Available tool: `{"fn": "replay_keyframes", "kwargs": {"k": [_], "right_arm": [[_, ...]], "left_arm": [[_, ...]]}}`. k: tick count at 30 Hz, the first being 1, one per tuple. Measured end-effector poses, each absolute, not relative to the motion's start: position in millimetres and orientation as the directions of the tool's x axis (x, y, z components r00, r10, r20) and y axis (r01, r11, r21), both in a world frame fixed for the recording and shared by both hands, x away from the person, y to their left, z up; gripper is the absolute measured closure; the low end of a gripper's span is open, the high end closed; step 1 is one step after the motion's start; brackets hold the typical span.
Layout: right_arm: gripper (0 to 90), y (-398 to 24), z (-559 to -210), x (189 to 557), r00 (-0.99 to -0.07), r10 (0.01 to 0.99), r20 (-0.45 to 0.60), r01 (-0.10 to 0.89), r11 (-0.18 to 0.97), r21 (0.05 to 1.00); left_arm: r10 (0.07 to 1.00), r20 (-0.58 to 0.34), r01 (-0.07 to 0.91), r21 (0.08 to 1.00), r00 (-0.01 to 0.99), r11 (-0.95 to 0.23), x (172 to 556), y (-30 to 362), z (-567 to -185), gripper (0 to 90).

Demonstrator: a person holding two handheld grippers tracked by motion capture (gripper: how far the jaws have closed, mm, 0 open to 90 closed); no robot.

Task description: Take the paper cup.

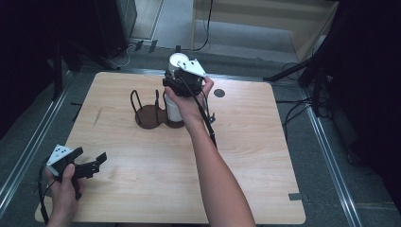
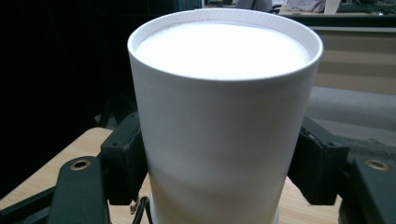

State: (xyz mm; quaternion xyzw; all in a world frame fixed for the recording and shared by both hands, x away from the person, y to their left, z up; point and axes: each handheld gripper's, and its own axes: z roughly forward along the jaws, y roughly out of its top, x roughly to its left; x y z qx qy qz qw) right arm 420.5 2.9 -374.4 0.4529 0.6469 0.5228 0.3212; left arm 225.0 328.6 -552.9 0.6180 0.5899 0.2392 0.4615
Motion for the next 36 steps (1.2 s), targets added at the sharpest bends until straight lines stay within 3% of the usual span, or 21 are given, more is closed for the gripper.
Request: {"fn": "replay_keyframes", "kwargs": {"k": [19, 36], "right_arm": [[29.5, -26, -333, 396, -0.392, 0.917, 0.070, 0.190, 0.006, 0.982], [29.7, -74, -349, 349, -0.376, 0.927, -0.005, 0.173, 0.075, 0.982]], "left_arm": [[0.949, -0.254, 0.510, 0.851, 0.188, 0.126, 225, 329, -553, 0.0], [0.950, -0.255, 0.511, 0.850, 0.181, 0.131, 225, 329, -553, 0.0]]}}
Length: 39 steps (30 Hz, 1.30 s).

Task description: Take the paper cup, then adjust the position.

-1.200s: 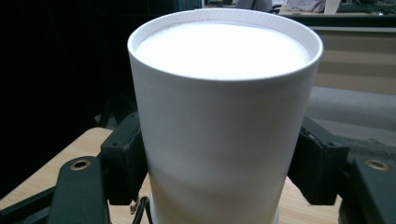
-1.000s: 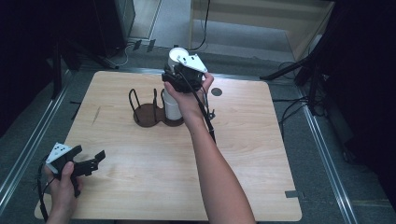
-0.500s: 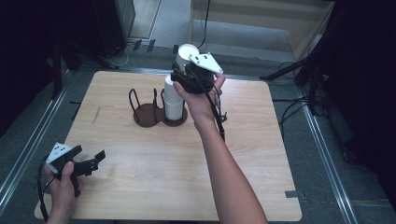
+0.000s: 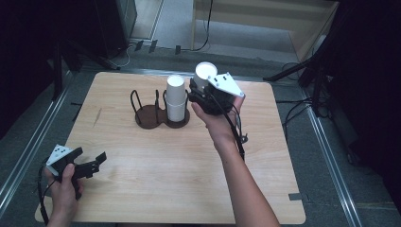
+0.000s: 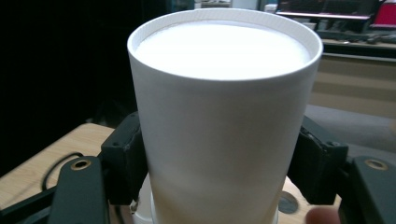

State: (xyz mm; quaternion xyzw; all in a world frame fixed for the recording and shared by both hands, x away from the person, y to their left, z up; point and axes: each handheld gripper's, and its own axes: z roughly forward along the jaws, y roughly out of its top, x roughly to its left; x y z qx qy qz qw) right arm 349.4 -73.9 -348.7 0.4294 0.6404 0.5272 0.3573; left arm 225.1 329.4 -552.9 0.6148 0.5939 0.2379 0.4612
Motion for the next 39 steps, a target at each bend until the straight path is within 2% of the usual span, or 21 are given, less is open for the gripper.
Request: {"fn": "replay_keyframes", "kwargs": {"k": [11, 16, 24, 28, 30, 34, 39], "right_arm": [[29.7, -105, -372, 318, -0.367, 0.930, 0.017, 0.191, 0.058, 0.980], [29.6, -118, -391, 301, -0.339, 0.940, -0.041, 0.205, 0.116, 0.972], [29.5, -138, -421, 279, -0.351, 0.936, -0.024, 0.236, 0.113, 0.965], [29.5, -146, -441, 270, -0.353, 0.935, -0.020, 0.256, 0.117, 0.960], [29.5, -148, -450, 265, -0.345, 0.938, -0.033, 0.259, 0.129, 0.957], [29.5, -152, -464, 258, -0.349, 0.935, -0.060, 0.250, 0.154, 0.956], [29.6, -150, -475, 256, -0.364, 0.922, -0.130, 0.239, 0.227, 0.944]], "left_arm": [[0.951, -0.253, 0.508, 0.851, 0.178, 0.132, 225, 329, -553, 0.0], [0.950, -0.254, 0.506, 0.852, 0.181, 0.131, 224, 329, -553, 0.0], [0.953, -0.238, 0.505, 0.855, 0.185, 0.116, 224, 328, -552, 0.0], [0.961, -0.195, 0.513, 0.855, 0.195, 0.069, 223, 323, -548, 0.0], [0.956, -0.209, 0.508, 0.858, 0.204, 0.079, 223, 321, -545, 0.0], [0.937, -0.203, 0.504, 0.863, 0.286, 0.033, 226, 298, -531, 0.0], [0.923, -0.190, 0.486, 0.874, 0.334, 0.004, 227, 266, -518, 0.0]]}}
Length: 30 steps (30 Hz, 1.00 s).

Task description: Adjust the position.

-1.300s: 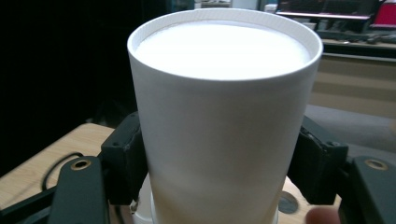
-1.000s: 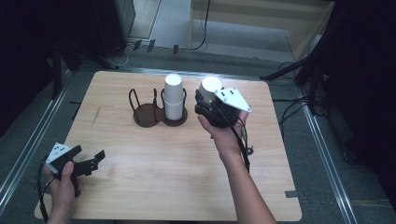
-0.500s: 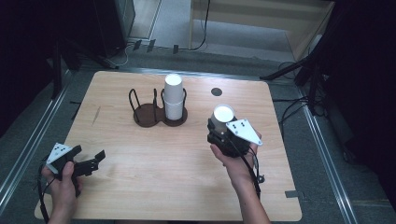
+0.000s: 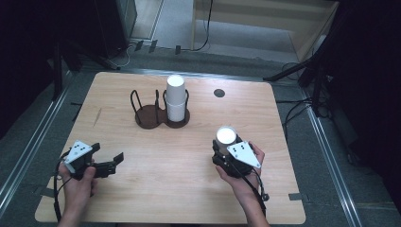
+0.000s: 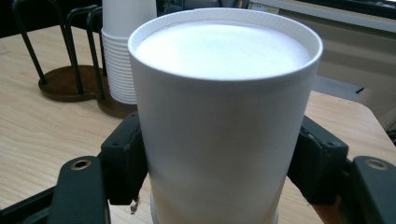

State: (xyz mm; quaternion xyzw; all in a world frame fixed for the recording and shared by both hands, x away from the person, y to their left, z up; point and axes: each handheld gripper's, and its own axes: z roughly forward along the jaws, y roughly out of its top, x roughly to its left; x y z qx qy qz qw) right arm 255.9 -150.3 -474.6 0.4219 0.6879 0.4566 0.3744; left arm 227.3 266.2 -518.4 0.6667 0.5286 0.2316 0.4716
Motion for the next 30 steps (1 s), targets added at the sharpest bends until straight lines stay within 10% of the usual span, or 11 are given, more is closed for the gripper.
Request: {"fn": "replay_keyframes", "kwargs": {"k": [30], "right_arm": [[31.4, -106, -514, 235, -0.395, 0.828, -0.397, 0.132, 0.479, 0.868]], "left_arm": [[0.755, -0.179, 0.482, 0.853, 0.631, -0.200, 241, 137, -472, 0.0]]}}
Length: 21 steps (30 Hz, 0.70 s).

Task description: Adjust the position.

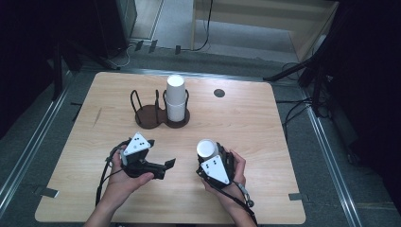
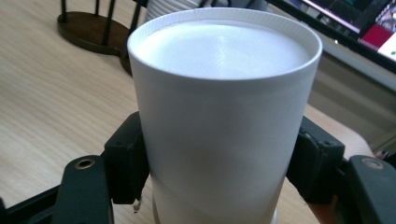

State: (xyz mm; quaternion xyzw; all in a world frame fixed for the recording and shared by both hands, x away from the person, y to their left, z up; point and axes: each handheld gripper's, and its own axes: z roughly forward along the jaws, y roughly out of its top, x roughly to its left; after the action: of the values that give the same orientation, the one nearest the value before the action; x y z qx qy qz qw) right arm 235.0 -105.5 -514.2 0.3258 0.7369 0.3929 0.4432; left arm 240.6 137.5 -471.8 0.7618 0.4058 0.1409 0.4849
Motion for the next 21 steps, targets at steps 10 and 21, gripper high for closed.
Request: {"fn": "replay_keyframes", "kwargs": {"k": [10, 21], "right_arm": [[31.4, -86, -522, 221, -0.405, 0.741, -0.536, 0.036, 0.599, 0.800], [31.4, -81, -524, 218, -0.464, 0.695, -0.549, -0.012, 0.615, 0.789]], "left_arm": [[0.716, -0.123, 0.449, 0.846, 0.688, -0.287, 233, 116, -480, 7.0], [0.655, -0.087, 0.388, 0.860, 0.750, -0.331, 225, 112, -480, 13.2]]}}
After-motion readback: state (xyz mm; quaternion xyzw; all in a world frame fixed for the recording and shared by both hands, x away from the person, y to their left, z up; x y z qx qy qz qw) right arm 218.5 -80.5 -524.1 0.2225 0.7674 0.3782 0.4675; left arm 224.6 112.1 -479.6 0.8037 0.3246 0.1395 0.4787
